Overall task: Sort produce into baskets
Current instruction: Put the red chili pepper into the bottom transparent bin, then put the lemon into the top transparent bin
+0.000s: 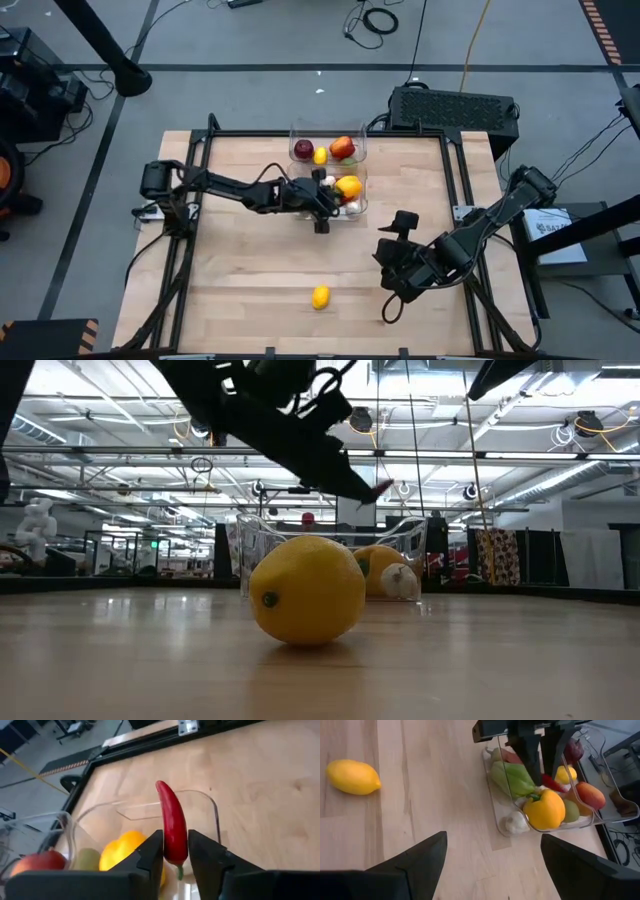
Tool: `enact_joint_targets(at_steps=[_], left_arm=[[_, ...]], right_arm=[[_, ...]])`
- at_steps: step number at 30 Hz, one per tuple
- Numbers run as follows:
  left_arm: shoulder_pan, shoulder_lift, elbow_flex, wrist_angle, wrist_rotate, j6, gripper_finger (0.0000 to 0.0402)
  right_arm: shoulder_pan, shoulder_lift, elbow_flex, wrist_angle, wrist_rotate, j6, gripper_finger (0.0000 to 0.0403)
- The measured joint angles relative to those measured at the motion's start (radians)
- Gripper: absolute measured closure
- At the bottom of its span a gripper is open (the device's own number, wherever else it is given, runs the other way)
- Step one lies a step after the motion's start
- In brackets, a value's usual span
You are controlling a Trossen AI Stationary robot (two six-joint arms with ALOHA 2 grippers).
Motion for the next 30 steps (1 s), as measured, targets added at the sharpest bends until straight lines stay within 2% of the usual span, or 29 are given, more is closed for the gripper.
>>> enact_joint_targets(at_steps=[6,8,14,18,21,30], left_arm=[[0.000,0.012,0.000,0.002,-0.003,-0.034,0.0255],[-0.001,0.012,0.000,0.002,-0.034,-0.048,0.0243],[-0.022,-0.055,0.000,-0.054,-0.124,-0.059,0.0238],[-0.062,-0.157,0.000,-0.195,-0.130,-0.114,0.0237],[-0.096,-0.248,0.001,-0.314,-0.131,-0.180,0.0237],[-0.197,-0.424,0.000,-0.626,-0.136,-0.365,0.0237]], right_arm=[[0.000,0.000,0.000,0.006,0.022,-0.001,0.0090],[0.000,0.000,0.000,0.006,0.021,-0.001,0.0090],[0.000,0.000,0.000,0.008,0.021,0.013,0.0090],[0.000,0.003,0.000,0.033,0.022,0.037,0.0090],[0.000,0.023,-0.001,0.113,0.022,-0.012,0.0090],[-0.014,0.163,-0.027,0.519,0.000,-0.349,0.0090]])
